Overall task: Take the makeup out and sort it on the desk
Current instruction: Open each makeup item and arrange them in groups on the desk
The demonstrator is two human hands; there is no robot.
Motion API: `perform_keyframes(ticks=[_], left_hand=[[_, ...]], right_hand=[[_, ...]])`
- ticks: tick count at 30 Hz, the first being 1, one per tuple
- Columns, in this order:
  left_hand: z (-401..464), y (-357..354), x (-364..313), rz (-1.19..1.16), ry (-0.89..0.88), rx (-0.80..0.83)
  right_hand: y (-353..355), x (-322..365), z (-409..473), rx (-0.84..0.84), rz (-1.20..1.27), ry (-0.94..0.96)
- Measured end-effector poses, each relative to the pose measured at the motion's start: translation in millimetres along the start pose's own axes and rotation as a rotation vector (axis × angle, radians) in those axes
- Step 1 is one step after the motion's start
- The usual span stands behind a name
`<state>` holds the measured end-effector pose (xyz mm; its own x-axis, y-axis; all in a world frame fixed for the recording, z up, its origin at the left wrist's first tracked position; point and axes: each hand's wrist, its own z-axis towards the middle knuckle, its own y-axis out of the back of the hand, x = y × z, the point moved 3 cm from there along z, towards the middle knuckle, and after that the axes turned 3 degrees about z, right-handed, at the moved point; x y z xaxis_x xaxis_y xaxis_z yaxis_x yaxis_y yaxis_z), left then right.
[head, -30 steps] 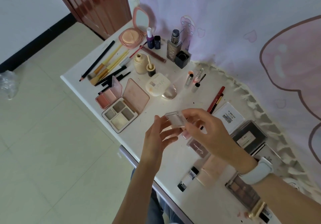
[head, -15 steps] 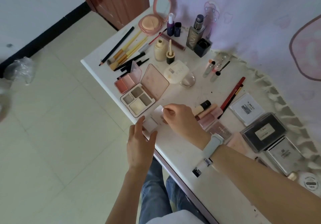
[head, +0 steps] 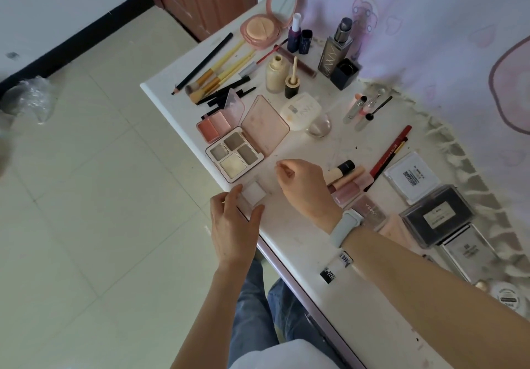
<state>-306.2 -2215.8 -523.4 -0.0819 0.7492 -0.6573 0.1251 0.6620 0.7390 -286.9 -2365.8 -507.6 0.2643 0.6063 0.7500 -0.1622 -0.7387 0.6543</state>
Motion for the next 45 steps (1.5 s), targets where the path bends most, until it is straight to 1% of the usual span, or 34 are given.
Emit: perform_keyframes(ticks=[4,7,10,13,15,17,19,22,24,25,26,29,30,33,35,39,42,45], left_hand=[[3,1,0,0.002,0.011,0.003],[2,3,-2,0.031,-0.020,-0.028],[-3,6,-10,0.023,-0.105,-0.101],[-9,5,-20,0.007,-0.170,-0.151],[-12,2,-29,-0.005,-0.201,-0.155],[-15,1,-37,-0.026,-0.227,-0.144],[-17,-2,-44,-0.051,-0.242,-0.123],[-20,-6,-52,-0.090,-0.229,-0.084],[-23,-8,-58,-0.109,-0.243,-0.080],[-24,-9,-61,-0.132,-0.242,-0.075],[-25,-11,-63,-0.175,-0.223,-0.052],[-25,-20,-68,-0.360,-0.128,0.082],[-24,-22,-70,-0.425,-0.100,0.133],[-23,-26,-79,-0.563,-0.082,0.258],[-23,-25,-84,-0.564,-0.140,0.275],[-20,-23,-83,-0.532,-0.226,0.250],[-18,-22,-82,-0.431,-0.327,0.215],[-21,-24,-86,-0.259,-0.406,0.185]], right_hand=[[30,7,-3,-0.051,-0.152,0.157],[62,-4,-4,0.034,-0.285,0.266],[83,-30,-2,0.213,-0.409,0.214],[86,-52,3,0.346,-0.424,0.116],[84,-58,9,0.401,-0.398,0.074],[83,-60,14,0.420,-0.379,0.065],[83,-59,17,0.424,-0.418,0.119],[81,-56,15,0.445,-0.576,0.280],[82,-53,13,0.418,-0.620,0.357],[85,-50,11,0.374,-0.550,0.348],[89,-46,9,0.319,-0.402,0.281],[98,-33,-5,0.202,0.234,-0.064],[97,-32,-11,0.171,0.378,-0.158],[93,-32,-26,0.148,0.631,-0.325],[89,-33,-32,0.190,0.734,-0.368],[84,-34,-39,0.259,0.814,-0.401],[81,-33,-41,0.288,0.903,-0.443],[80,-30,-43,0.254,0.874,-0.441]])
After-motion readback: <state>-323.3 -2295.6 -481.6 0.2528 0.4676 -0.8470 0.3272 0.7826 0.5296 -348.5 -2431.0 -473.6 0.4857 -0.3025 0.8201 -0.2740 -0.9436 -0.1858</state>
